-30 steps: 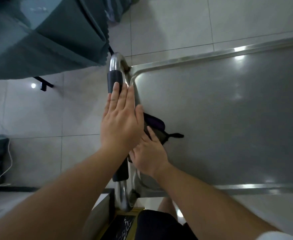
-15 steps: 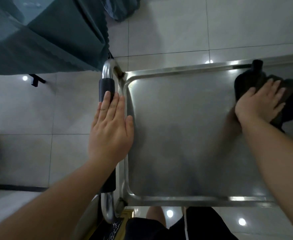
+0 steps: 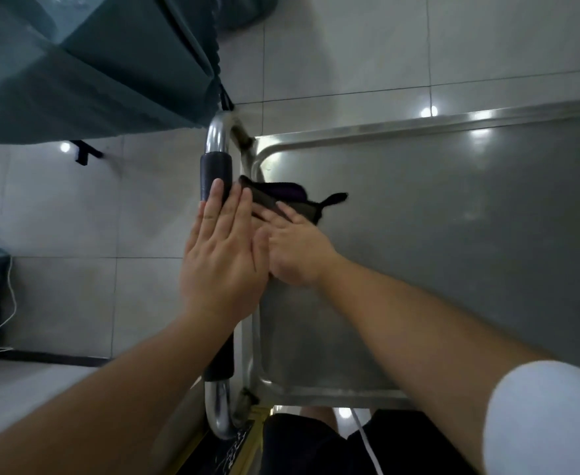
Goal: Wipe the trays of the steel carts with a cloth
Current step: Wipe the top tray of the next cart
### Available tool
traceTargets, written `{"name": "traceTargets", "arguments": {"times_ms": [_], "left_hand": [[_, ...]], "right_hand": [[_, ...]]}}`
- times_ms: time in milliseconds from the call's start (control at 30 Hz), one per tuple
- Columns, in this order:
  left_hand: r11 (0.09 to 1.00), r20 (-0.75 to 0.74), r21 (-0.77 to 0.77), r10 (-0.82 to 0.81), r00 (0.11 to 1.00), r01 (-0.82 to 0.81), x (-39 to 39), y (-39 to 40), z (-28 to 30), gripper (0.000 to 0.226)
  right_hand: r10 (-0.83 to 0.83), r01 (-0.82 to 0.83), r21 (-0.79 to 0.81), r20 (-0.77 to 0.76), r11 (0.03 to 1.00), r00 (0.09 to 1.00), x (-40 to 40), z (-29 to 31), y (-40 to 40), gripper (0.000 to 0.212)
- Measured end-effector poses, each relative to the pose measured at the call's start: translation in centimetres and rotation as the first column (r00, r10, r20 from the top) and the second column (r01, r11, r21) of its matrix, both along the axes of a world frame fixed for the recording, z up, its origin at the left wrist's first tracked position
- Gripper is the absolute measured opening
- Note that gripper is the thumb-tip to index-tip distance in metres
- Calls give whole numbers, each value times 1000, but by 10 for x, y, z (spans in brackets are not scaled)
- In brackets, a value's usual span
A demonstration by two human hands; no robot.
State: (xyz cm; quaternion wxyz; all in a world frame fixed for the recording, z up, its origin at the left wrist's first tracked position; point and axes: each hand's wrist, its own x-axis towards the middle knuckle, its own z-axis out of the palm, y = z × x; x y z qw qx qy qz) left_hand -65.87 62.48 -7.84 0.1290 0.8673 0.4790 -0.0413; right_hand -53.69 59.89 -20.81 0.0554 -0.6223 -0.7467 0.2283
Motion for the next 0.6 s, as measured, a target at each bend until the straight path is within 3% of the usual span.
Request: {"name": "traceTargets", "arguments": {"times_ms": [100, 167, 200, 267, 333, 400, 500, 600], "left_hand": [[1000, 32, -8, 7, 999, -7, -4, 3, -4, 62], [1000, 41, -3, 3, 999, -2, -5, 4, -6, 64], [1000, 39, -2, -4, 999, 4, -5, 4, -7, 65], [1000, 33, -1, -6, 999, 6, -5, 4, -9, 65], [1000, 30, 6, 0, 1000, 0, -5, 4, -9, 65], [1000, 40, 14, -2, 999, 2, -5, 4, -9, 64], [1000, 51, 30, -2, 999, 1, -5, 4, -10, 63], [999, 51, 51, 0, 999, -2, -4, 4, -11, 63]], "right_hand": [[-257, 256, 26, 82, 966, 963, 103, -5, -30, 64], [-505, 501, 60, 116, 863, 856, 188, -2, -51, 66], [-630, 626, 75, 130, 776, 765, 227, -1, -61, 68], [-856, 858, 76, 152, 508, 494, 285, 1, -73, 68], [-957, 969, 47, 176, 243, 232, 300, 0, -66, 66], [-976, 993, 45, 195, 108, 97, 286, 0, -47, 65], [-979, 990, 51, 163, 133, 123, 238, -4, -5, 65], [-928, 934, 24, 123, 357, 352, 167, -5, 41, 66]]}}
